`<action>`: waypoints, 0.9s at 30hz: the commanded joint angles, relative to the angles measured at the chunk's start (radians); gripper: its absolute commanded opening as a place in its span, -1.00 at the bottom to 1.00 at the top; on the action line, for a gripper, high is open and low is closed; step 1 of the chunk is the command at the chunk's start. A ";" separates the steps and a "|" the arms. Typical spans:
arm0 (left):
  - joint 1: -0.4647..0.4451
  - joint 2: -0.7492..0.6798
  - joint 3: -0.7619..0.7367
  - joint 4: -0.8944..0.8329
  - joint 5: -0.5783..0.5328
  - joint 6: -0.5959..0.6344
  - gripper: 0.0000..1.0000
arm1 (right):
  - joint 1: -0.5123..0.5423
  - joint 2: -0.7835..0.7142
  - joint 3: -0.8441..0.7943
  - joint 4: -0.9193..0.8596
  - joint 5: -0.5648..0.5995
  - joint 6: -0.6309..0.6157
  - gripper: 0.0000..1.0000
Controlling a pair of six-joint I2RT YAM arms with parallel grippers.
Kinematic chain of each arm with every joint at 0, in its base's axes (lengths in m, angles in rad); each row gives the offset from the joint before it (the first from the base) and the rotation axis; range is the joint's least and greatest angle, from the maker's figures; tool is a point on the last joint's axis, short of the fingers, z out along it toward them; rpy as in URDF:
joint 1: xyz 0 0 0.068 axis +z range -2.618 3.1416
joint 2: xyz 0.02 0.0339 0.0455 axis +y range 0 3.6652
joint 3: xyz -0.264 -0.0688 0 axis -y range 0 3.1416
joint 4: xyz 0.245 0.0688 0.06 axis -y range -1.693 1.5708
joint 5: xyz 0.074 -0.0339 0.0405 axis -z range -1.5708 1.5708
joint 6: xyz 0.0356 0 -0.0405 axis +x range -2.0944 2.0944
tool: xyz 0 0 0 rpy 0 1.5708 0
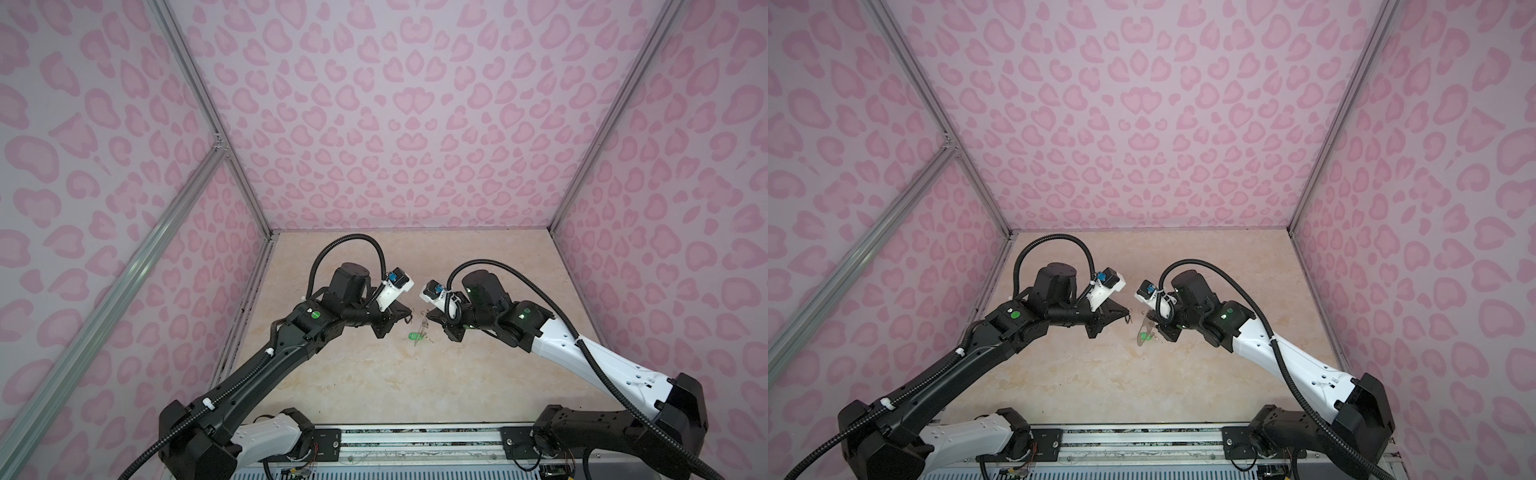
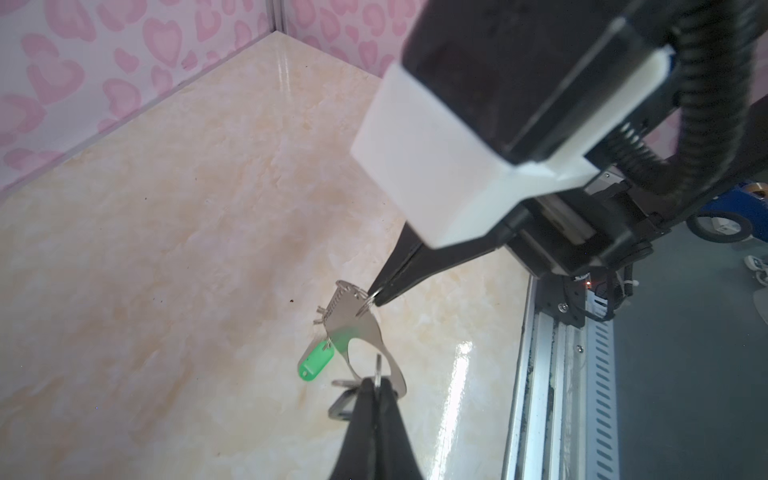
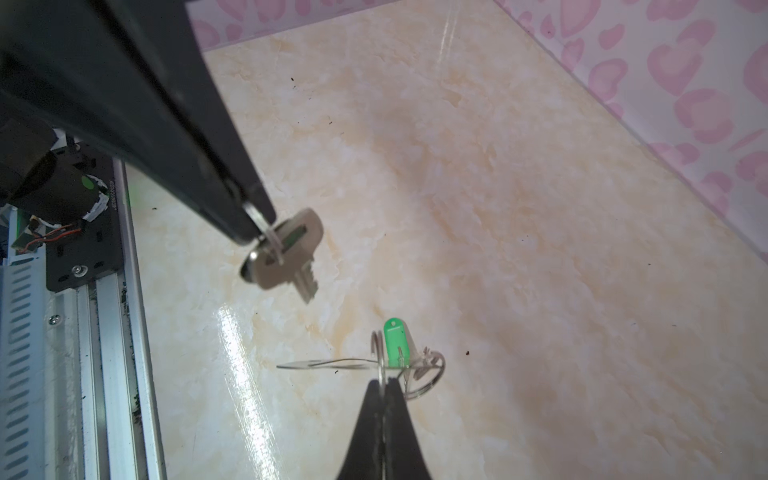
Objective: Put the keys on the keyring
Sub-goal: 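Bring the held key's ring to the split ring on the plate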
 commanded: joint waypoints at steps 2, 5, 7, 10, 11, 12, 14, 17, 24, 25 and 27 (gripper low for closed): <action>-0.018 0.024 0.017 0.056 0.033 -0.008 -0.93 | 0.014 -0.022 -0.016 0.082 0.037 0.059 -1.00; -0.024 0.039 0.027 0.049 0.007 -0.022 -0.93 | 0.018 -0.027 -0.016 0.088 0.040 0.066 -1.00; -0.029 0.056 0.044 0.025 -0.020 -0.025 -0.93 | 0.018 -0.023 -0.014 0.085 0.040 0.066 -1.00; -0.036 0.072 0.051 0.018 -0.047 -0.045 -0.93 | 0.018 -0.018 -0.012 0.087 0.037 0.066 -1.00; -0.039 0.075 0.051 0.020 -0.055 -0.049 -0.93 | 0.020 -0.019 -0.012 0.088 0.036 0.065 -1.00; -0.042 0.079 0.051 0.021 -0.066 -0.052 -0.93 | 0.020 -0.017 -0.013 0.089 0.036 0.065 -1.00; -0.045 0.088 0.057 0.015 -0.077 -0.056 -0.93 | 0.019 -0.017 -0.013 0.089 0.036 0.064 -1.00; -0.045 0.101 0.071 0.001 -0.095 -0.064 -0.93 | 0.020 -0.019 -0.015 0.089 0.036 0.060 -1.00; -0.049 0.130 0.106 -0.029 -0.124 -0.074 -0.93 | 0.026 -0.022 -0.020 0.080 0.046 0.055 -1.00; -0.049 0.129 0.108 -0.034 -0.123 -0.071 -0.93 | 0.026 -0.021 -0.021 0.078 0.053 0.055 -1.00; -0.048 0.112 0.106 -0.056 -0.138 -0.043 -0.93 | 0.024 -0.024 -0.022 0.060 0.077 0.054 -1.00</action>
